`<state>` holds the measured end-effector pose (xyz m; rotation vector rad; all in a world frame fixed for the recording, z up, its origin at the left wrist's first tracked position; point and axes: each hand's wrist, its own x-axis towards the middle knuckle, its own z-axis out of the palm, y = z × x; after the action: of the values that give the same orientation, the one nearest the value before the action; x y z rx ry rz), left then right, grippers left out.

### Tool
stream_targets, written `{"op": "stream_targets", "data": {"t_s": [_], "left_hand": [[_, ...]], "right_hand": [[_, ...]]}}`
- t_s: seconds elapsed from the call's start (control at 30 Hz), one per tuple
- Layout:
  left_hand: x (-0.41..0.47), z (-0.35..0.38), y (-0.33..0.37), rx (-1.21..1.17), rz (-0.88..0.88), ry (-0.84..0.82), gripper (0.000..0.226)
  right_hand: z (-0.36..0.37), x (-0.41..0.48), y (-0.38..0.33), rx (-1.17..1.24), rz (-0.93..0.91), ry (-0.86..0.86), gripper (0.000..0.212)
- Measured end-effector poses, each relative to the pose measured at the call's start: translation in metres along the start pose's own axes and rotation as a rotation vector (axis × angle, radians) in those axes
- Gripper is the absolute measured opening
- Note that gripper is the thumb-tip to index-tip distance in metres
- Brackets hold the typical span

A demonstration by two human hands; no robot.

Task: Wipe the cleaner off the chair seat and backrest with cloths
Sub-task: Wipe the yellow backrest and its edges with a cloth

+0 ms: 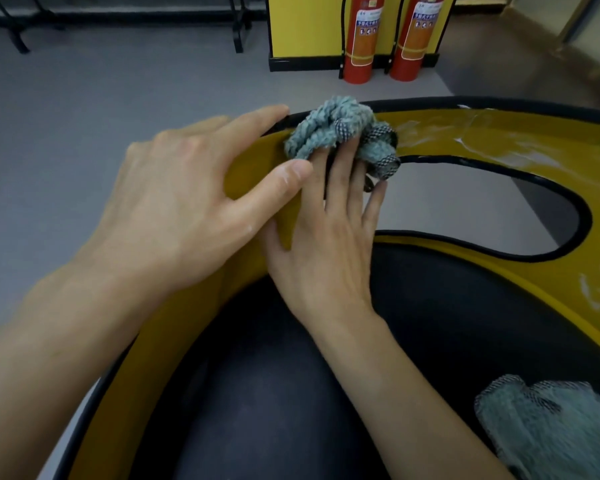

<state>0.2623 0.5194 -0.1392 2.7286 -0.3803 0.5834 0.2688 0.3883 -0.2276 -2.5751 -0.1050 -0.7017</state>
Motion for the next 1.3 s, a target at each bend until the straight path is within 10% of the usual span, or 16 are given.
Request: {"op": "stream_targets", "data": {"t_s": [1.3], "left_hand": [[0.014, 0.024, 0.030, 0.400, 0.149, -0.006, 0.078]], "right_hand": [[-0.025, 0.002, 0.041, -0.199, -0.069, -0.009, 0.086]]}}
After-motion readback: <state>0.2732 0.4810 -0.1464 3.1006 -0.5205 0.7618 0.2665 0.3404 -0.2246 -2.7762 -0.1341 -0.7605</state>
